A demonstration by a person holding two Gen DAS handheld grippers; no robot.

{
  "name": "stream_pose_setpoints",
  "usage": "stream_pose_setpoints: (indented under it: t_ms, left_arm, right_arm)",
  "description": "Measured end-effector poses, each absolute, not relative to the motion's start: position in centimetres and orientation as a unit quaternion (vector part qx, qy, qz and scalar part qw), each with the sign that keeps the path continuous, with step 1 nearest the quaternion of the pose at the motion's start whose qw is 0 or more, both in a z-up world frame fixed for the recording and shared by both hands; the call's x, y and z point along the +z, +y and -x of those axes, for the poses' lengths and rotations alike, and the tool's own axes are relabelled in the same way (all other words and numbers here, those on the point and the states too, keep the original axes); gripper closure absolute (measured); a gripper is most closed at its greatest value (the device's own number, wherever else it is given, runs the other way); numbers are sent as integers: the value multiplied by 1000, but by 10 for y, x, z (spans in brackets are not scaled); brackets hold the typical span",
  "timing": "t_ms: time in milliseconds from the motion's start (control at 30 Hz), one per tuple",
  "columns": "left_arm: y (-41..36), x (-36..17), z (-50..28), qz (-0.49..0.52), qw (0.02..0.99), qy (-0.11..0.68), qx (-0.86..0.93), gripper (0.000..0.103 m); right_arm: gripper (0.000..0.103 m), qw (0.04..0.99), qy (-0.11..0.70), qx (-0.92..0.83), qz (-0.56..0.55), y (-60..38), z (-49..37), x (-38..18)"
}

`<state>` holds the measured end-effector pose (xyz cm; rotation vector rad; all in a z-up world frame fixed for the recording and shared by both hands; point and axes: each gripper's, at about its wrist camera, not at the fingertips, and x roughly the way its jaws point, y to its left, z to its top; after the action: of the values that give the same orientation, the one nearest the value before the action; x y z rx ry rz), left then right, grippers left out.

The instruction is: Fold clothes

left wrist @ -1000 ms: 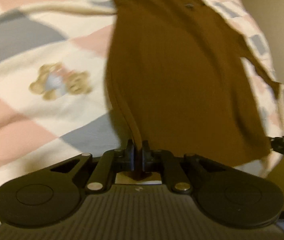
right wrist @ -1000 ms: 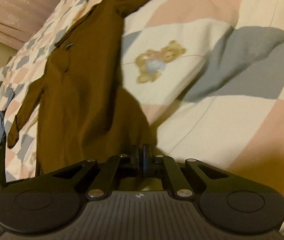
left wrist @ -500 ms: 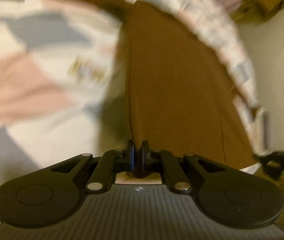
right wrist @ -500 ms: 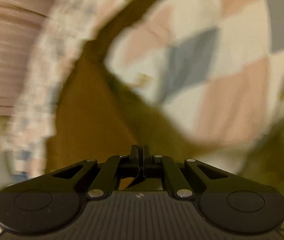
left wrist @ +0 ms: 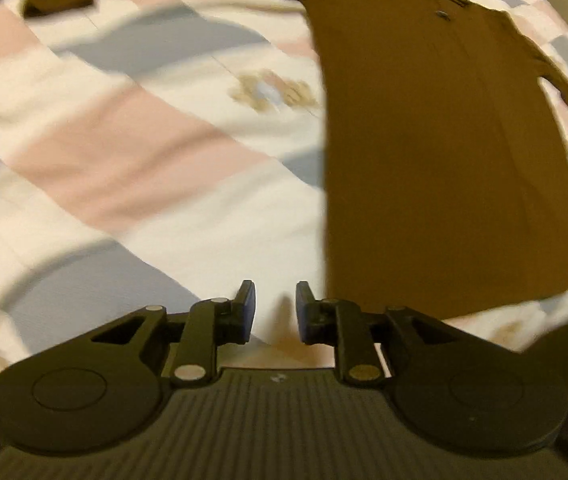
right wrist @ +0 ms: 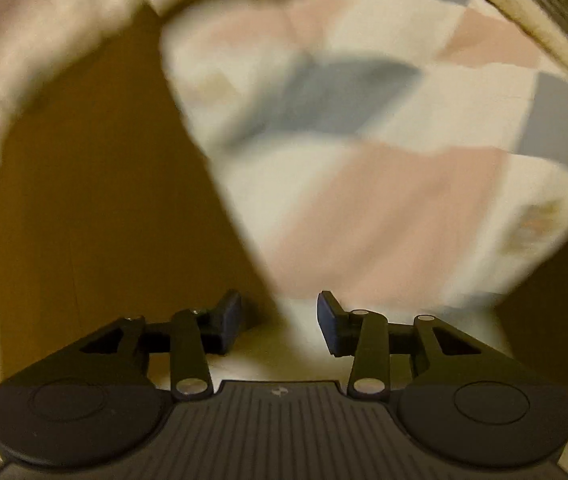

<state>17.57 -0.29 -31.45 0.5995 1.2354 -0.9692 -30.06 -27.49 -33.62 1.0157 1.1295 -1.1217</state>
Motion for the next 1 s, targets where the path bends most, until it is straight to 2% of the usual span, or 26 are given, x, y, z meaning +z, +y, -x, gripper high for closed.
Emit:
stream_pose_setpoints:
  t_ms: [133, 333, 433, 500, 533, 833, 933, 1000]
  left_arm:
    - [-39, -276, -187, -240, 697, 492, -464, 87]
    - [-162, -259, -174, -256, 680, 397, -560, 87]
    - [-222, -274, -170, -269, 669, 371, -586, 87]
    - [-262, -288, -172, -268, 666, 361, -595, 87]
    - [-279, -298, -176, -267, 666, 358, -597, 87]
    - [-396, -375, -199, -311, 632, 350, -617, 87]
    - [-430, -384, -226, -286, 657, 344, -606, 87]
    - [-450, -381, -251, -237, 685, 358, -589, 88]
  right_arm:
    - [65, 613, 441, -496, -429, -295, 297, -316]
    - [65, 737, 411, -435, -314, -357, 233, -278]
    - [69, 788, 404, -367, -285, -399, 183, -283]
    - [86, 809, 405, -325, -277, -424, 146, -295]
    - [88, 820, 403, -302, -272, -438, 126, -303]
    - [88, 839, 438, -215, -239, -532, 1, -377]
    - [89, 834, 468, -184, -228, -555, -34, -399]
    - [95, 847, 445, -208, -204, -570, -49, -396]
